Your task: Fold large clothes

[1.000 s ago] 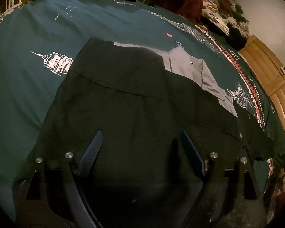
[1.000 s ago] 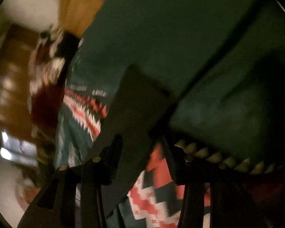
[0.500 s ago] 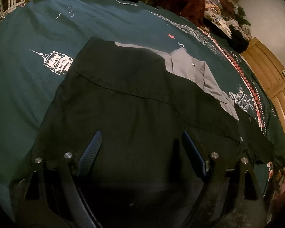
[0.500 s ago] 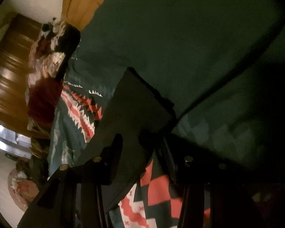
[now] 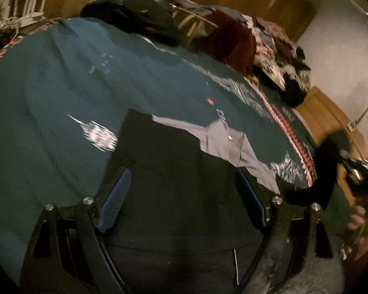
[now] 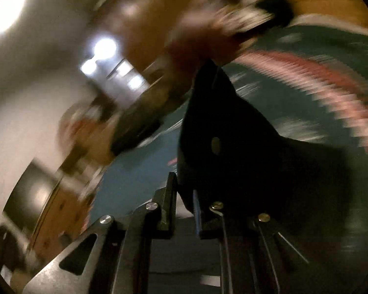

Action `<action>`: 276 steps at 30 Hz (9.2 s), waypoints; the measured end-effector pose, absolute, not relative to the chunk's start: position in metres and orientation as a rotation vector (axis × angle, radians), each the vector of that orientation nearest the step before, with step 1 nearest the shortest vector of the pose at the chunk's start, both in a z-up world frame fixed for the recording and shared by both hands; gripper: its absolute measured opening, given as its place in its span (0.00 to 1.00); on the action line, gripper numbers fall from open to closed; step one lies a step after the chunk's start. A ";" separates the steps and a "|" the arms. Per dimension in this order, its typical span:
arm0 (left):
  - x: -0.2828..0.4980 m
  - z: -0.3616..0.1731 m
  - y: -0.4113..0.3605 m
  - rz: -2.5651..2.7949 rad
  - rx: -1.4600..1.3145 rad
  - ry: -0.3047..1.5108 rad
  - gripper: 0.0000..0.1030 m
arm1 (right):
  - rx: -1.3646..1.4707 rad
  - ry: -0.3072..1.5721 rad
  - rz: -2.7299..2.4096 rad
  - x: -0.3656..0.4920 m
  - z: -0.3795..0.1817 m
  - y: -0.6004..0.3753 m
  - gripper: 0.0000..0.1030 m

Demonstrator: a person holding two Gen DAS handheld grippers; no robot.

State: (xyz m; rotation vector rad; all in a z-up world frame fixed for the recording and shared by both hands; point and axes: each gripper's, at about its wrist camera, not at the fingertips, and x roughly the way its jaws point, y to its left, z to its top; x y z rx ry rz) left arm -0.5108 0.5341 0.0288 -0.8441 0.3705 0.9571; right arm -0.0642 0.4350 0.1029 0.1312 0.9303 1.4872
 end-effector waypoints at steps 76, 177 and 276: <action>-0.434 -0.047 0.572 0.966 -0.908 0.644 0.31 | -0.373 1.152 1.506 -0.203 -0.093 0.499 0.27; -0.588 0.010 0.562 0.462 -1.336 0.094 0.15 | 0.233 1.412 1.569 -0.027 0.012 0.301 0.05; -0.466 0.119 0.305 1.084 -0.406 0.662 1.00 | -0.424 0.734 1.120 -0.268 0.085 0.224 1.00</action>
